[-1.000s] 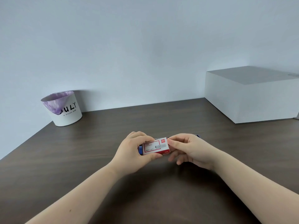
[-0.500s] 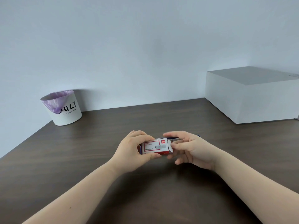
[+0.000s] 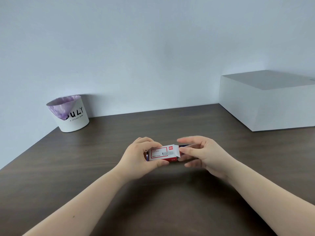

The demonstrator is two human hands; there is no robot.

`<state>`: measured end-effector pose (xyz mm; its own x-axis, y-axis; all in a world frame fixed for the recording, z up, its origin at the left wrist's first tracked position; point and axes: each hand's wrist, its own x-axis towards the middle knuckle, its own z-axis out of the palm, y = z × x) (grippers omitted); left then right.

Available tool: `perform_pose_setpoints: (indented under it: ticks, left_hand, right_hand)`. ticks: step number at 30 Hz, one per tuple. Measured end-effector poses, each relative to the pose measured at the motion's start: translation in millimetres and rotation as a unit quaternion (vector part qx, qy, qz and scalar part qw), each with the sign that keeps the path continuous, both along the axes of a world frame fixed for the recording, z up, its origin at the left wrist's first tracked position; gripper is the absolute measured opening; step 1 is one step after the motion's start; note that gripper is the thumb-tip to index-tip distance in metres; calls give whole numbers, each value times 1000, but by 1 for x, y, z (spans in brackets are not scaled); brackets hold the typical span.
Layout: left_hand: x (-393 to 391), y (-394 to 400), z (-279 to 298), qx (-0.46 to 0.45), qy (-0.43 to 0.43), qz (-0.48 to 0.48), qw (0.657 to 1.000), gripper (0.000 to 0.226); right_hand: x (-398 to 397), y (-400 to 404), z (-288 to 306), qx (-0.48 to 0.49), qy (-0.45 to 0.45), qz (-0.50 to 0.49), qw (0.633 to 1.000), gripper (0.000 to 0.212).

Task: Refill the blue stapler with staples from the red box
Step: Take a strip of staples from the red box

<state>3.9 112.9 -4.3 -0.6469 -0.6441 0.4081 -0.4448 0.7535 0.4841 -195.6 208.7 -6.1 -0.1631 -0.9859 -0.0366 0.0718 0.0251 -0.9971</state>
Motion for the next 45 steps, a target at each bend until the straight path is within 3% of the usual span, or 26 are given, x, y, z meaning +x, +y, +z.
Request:
perform_pose_setpoints:
  ticks: [4,10,19,26,30,33,36,40,45]
  left_hand:
    - [-3,2,2,3,-6,-10,1000,45]
    - [-3,3,6,12,-29,-21,999,42]
    - [18,-7,23,48,-13,11,999,33]
    - [19,-4,30,52,-6,-11,999,37]
    - [20,-6,22,67,8,-8,998,37]
    - [22,-5,12,77,18,-9,997,36]
    - [24,-5,5,82,33,-7,996,35]
    - [22,-6,0,72,22,-20,997,36]
    - [18,-6,-5,58,5,-30,998,41]
  right_hand:
    - [2,3,2,-28,93,46,994,56]
    - [-1,4,3,-54,197,30,978,47]
    - [-13,4,3,-28,190,22,981,41]
    - [-8,3,3,-28,318,35,947,36]
    - [-10,1,-2,-31,335,39,941,38]
    - [-9,2,-3,-51,382,20,922,35]
    - [-4,-1,-1,-121,422,-16,899,15]
    - [1,-6,-1,-139,499,7,855,3]
    - [7,-8,-3,-117,566,46,815,10]
